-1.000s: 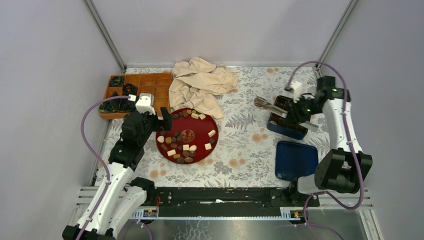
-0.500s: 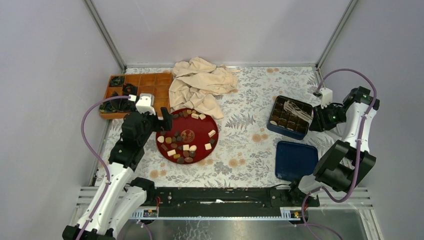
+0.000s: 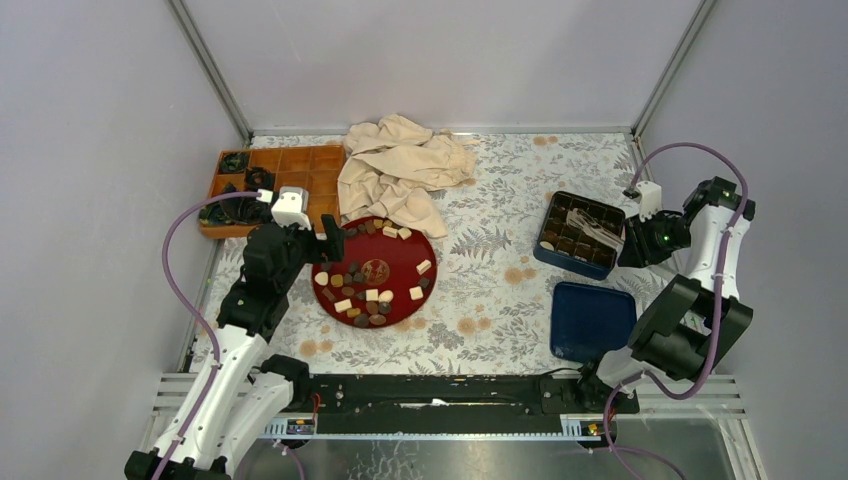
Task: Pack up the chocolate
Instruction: Place the fake chocolate in the packing box.
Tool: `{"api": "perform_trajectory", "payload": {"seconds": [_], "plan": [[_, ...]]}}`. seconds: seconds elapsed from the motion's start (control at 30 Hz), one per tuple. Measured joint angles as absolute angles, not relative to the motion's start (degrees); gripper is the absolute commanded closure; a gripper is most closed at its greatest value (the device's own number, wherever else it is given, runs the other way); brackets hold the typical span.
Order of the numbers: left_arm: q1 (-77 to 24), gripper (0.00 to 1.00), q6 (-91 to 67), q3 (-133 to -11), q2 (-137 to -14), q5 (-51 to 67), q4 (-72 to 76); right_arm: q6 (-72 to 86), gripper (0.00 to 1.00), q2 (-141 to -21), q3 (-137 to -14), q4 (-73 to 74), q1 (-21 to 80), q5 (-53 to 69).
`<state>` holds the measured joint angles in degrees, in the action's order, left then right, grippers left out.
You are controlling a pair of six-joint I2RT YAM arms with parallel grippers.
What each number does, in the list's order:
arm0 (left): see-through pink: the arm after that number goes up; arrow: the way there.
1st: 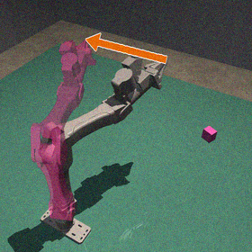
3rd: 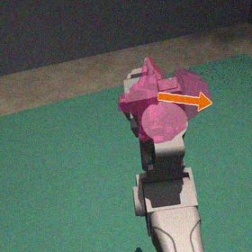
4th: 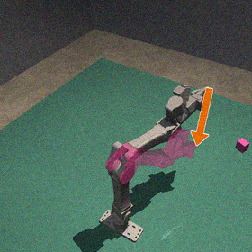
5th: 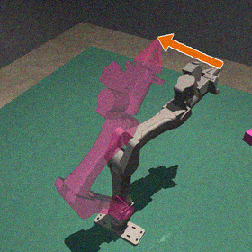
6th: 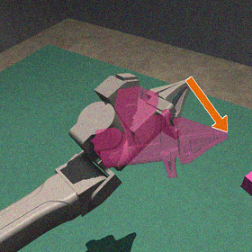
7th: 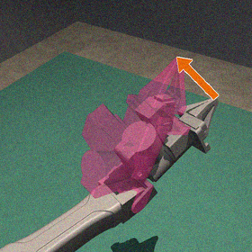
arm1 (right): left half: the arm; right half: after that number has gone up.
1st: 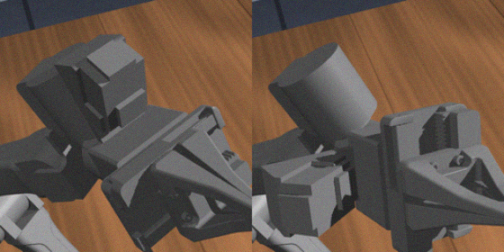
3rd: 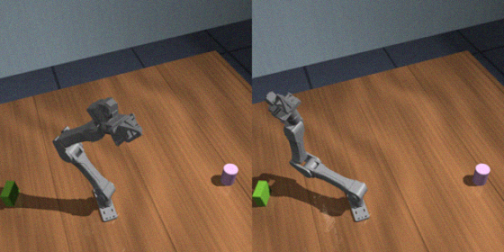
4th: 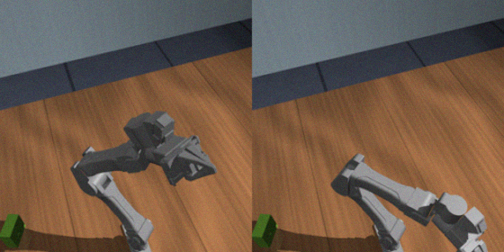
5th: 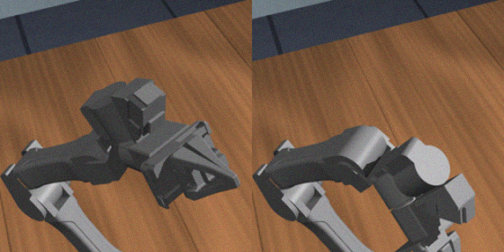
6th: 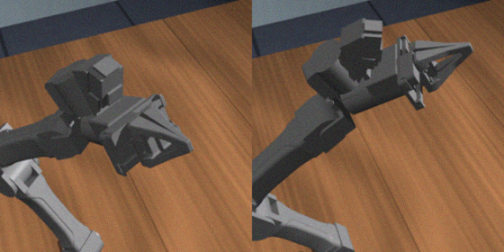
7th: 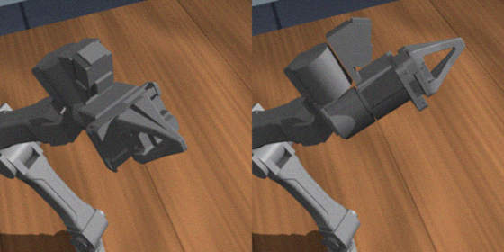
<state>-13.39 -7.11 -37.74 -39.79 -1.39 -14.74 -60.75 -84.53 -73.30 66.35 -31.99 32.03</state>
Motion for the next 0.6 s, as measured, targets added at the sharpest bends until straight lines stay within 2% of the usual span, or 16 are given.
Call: {"api": "perform_trajectory", "payload": {"seconds": [0.23,0.6], "plan": [[-13.4,0.02,-7.1,-37.7,-39.8,-1.4,-14.7,-60.5,0.88,-86.4,-73.2,64.9,-32.0,32.0],[-13.4,0.02,-7.1,-37.7,-39.8,-1.4,-14.7,-60.1,0.73,-88.3,-72.5,63.3,-32.0,31.0]]}}
